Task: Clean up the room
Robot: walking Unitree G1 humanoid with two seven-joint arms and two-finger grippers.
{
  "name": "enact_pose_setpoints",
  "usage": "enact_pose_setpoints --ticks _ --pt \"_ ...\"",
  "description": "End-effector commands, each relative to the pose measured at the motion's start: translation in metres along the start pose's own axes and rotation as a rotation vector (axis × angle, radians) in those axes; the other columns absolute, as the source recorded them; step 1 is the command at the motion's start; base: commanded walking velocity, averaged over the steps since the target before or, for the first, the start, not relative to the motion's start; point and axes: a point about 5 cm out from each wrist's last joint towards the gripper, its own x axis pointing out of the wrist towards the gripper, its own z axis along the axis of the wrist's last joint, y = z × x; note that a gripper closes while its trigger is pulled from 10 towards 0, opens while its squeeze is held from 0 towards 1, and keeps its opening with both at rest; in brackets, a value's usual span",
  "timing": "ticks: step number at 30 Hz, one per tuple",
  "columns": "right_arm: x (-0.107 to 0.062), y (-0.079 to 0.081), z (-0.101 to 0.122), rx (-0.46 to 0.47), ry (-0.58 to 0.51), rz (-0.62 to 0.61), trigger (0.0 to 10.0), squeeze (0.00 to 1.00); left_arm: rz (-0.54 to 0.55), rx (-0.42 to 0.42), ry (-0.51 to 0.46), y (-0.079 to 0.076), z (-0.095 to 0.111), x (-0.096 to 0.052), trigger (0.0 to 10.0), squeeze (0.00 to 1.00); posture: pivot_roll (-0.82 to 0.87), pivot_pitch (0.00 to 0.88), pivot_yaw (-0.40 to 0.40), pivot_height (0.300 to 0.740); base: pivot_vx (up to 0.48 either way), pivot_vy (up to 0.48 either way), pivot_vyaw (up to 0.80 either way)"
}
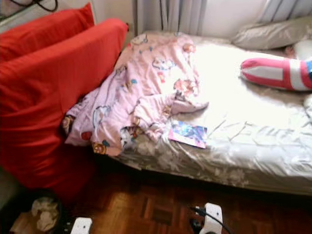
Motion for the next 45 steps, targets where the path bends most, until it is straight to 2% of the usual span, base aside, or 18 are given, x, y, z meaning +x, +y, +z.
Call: enact_pose_setpoints --ticks 1,2,7,17,19,20,22,26,29,33,36,37,40,41,44,45 --pt "-0.002 -0.005 -0.005 0.008 0.010 -0.018 10.0 0.00 0.013 -0.026 -0.055 -0.002 0.003 0.000 10.0 0.00 0.15 0.059 -0.024 0.740 0.000 0.000 0.00" --pt "-0.002 -0.005 -0.004 0.012 0.005 -0.020 10.0 0.00 0.027 -0.033 -0.107 -0.002 0.007 -0.001 10.0 0.00 0.16 0.065 -0.025 0.740 0.000 0.000 0.00" --pt "-0.002 -0.006 -0.003 0.014 0.003 -0.019 10.0 0.00 0.066 -0.041 -0.220 0.000 0.016 -0.003 10.0 0.00 0.16 0.078 -0.031 0.740 0.000 0.000 0.00" --pt "-0.002 -0.007 -0.002 0.014 -0.004 -0.014 10.0 0.00 0.053 -0.034 -0.292 -0.003 0.022 -0.005 10.0 0.00 0.16 0.096 -0.037 0.740 0.000 0.000 0.00" --pt "-0.002 -0.006 -0.002 0.002 0.002 -0.010 10.0 0.00 0.042 -0.008 -0.300 -0.004 0.023 -0.005 10.0 0.00 0.16 0.099 -0.040 0.740 0.000 0.000 0.00" --pt "-0.002 -0.006 -0.002 0.004 0.001 -0.006 10.0 0.00 0.051 0.037 -0.437 0.014 0.065 -0.005 10.0 0.00 0.16 0.101 -0.041 0.740 0.000 0.000 0.00" --pt "-0.002 -0.005 -0.002 0.007 -0.001 -0.005 10.0 0.00 0.046 0.090 -0.557 0.025 0.100 -0.008 10.0 0.00 0.16 0.100 -0.041 0.740 0.000 0.000 0.00" --pt "-0.002 -0.005 -0.002 0.006 -0.001 -0.004 10.0 0.00 0.022 0.114 -0.615 0.018 0.109 -0.010 10.0 0.00 0.16 0.102 -0.042 0.740 0.000 0.000 0.00" --pt "-0.002 -0.006 -0.002 0.009 -0.004 -0.007 10.0 0.00 0.018 0.098 -0.681 0.017 0.122 -0.013 10.0 0.00 0.16 0.106 -0.042 0.740 0.000 0.000 0.00" --pt "-0.002 -0.007 -0.002 0.008 0.000 -0.009 10.0 0.00 -0.002 0.130 -0.643 0.017 0.125 -0.010 10.0 0.00 0.16 0.105 -0.042 0.740 0.000 0.000 0.00" --pt "-0.002 -0.006 -0.003 0.012 0.002 -0.009 10.0 0.00 -0.015 0.160 -0.507 0.021 0.107 -0.004 10.0 0.00 0.16 0.102 -0.035 0.740 0.000 0.000 0.00" --pt "-0.002 -0.006 -0.004 0.013 0.002 -0.009 10.0 0.00 0.008 0.172 -0.443 0.027 0.095 -0.003 10.0 0.00 0.15 0.101 -0.032 0.740 0.000 0.000 0.00" --pt "-0.002 -0.006 -0.004 0.015 0.001 -0.010 10.0 0.00 0.071 0.174 -0.357 0.041 0.077 -0.004 10.0 0.00 0.16 0.101 -0.031 0.740 0.000 0.000 0.00" --pt "-0.002 -0.006 -0.004 0.015 0.001 -0.011 10.0 0.00 0.102 0.153 -0.321 0.048 0.069 -0.005 10.0 0.00 0.16 0.101 -0.031 0.740 0.000 0.000 0.00" --pt "-0.002 -0.006 -0.004 0.015 0.002 -0.015 10.0 0.00 0.205 0.008 -0.235 0.072 0.045 -0.011 10.0 0.00 0.16 0.102 -0.034 0.740 0.000 0.000 0.00" --pt "-0.002 -0.006 -0.004 0.015 0.002 -0.015 10.0 0.00 0.205 0.008 -0.235 0.072 0.045 -0.011 10.0 0.00 0.16 0.102 -0.034 0.740 0.000 0.000 0.00"
